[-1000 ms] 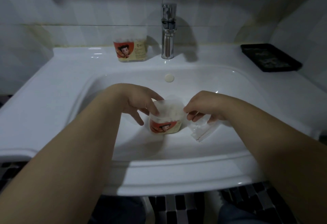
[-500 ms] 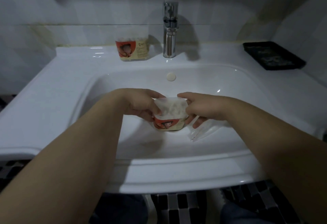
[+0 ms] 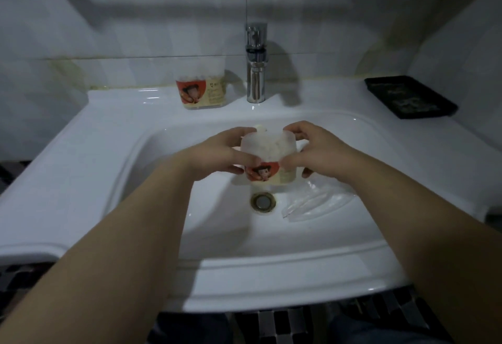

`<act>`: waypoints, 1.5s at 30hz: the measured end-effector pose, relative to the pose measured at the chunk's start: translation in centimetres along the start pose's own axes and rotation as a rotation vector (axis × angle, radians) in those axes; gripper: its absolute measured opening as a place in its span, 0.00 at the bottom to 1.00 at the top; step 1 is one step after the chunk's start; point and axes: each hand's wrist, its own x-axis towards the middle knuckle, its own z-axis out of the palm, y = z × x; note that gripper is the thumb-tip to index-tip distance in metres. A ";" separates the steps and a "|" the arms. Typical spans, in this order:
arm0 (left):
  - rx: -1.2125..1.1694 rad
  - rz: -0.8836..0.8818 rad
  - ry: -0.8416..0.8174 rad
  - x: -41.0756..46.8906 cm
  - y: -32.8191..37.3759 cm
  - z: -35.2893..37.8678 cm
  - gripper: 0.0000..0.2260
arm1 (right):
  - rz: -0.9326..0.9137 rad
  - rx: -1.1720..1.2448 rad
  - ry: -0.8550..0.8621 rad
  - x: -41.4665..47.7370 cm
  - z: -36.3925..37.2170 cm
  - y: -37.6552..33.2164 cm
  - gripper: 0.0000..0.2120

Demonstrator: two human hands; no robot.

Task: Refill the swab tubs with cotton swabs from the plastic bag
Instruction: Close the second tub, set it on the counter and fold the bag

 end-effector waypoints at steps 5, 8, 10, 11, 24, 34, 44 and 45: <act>0.070 0.090 0.133 -0.3 0.4 0.7 0.37 | -0.056 0.073 0.037 0.3 0.1 0.0 0.36; 0.036 0.100 0.187 -0.8 1.1 0.3 0.38 | -0.122 0.077 0.082 0.3 0.3 -0.6 0.37; 0.034 0.120 0.228 -1.2 2.0 -0.3 0.39 | -0.178 0.107 0.114 0.5 0.4 -1.4 0.36; 0.042 0.134 0.249 -1.4 2.5 -0.6 0.39 | -0.199 0.145 0.125 0.6 0.4 -1.9 0.34; -0.022 0.275 0.493 -6.1 4.5 -8.6 0.34 | -0.331 0.200 0.141 3.9 3.9 -11.2 0.36; -0.112 0.325 0.717 -8.8 1.3 -15.2 0.19 | -0.369 0.201 0.143 9.7 12.4 -15.7 0.31; -0.015 0.204 0.884 -6.3 -2.1 -21.0 0.27 | -0.347 -0.020 -0.012 15.2 17.1 -18.2 0.20; -0.018 0.201 0.893 -6.0 -2.5 -21.4 0.28 | -0.334 -0.042 -0.030 15.6 17.4 -18.3 0.19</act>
